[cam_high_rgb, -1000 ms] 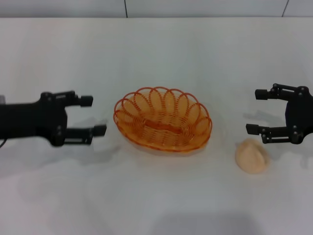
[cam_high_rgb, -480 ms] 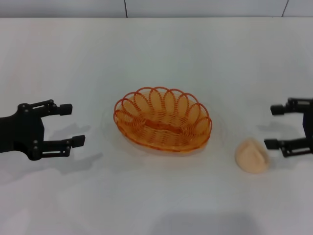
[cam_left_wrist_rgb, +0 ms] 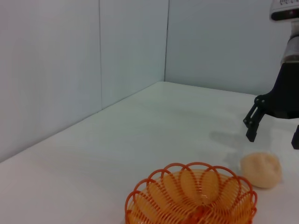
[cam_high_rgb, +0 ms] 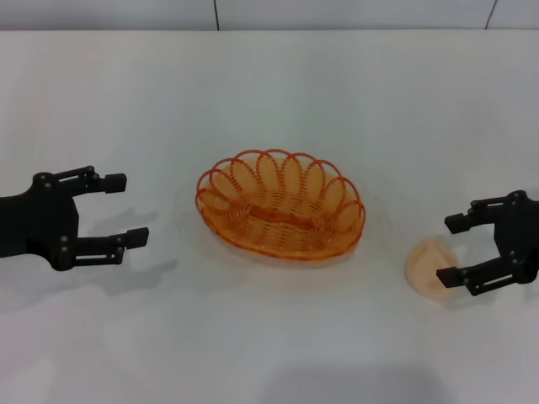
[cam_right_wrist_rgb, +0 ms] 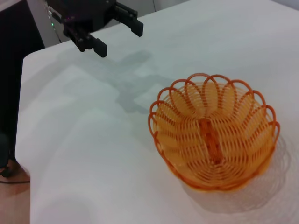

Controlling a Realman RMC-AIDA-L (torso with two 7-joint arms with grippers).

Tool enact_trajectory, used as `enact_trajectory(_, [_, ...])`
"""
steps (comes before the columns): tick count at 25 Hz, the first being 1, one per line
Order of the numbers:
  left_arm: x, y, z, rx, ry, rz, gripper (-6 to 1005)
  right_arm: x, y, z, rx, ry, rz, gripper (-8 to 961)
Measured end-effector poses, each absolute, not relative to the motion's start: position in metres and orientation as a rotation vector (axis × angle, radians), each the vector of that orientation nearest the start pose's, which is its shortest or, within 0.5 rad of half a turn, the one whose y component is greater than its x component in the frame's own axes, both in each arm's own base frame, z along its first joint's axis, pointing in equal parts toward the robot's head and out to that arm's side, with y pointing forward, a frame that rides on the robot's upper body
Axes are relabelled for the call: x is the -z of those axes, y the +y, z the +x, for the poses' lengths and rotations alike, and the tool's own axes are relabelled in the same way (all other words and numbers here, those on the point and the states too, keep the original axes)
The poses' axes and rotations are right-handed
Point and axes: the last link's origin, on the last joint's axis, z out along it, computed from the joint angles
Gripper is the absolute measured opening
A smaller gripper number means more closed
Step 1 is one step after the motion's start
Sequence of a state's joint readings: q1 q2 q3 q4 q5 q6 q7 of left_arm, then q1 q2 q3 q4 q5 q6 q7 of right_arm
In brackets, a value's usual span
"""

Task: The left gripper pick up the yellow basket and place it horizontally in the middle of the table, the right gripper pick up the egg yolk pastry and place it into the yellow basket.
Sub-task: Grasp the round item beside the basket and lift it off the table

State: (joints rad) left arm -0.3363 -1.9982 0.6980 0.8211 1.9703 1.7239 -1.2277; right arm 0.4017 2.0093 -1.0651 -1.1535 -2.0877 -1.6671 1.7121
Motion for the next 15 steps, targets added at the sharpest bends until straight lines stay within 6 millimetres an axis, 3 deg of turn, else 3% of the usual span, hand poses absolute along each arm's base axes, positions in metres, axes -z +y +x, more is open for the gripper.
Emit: enact_trajectory(15, [-0.057, 0.283, -0.303, 0.596, -0.368, -2.724, 833, -0.015, 0.316, 0.26, -0.089, 0.567, -2.93, 838])
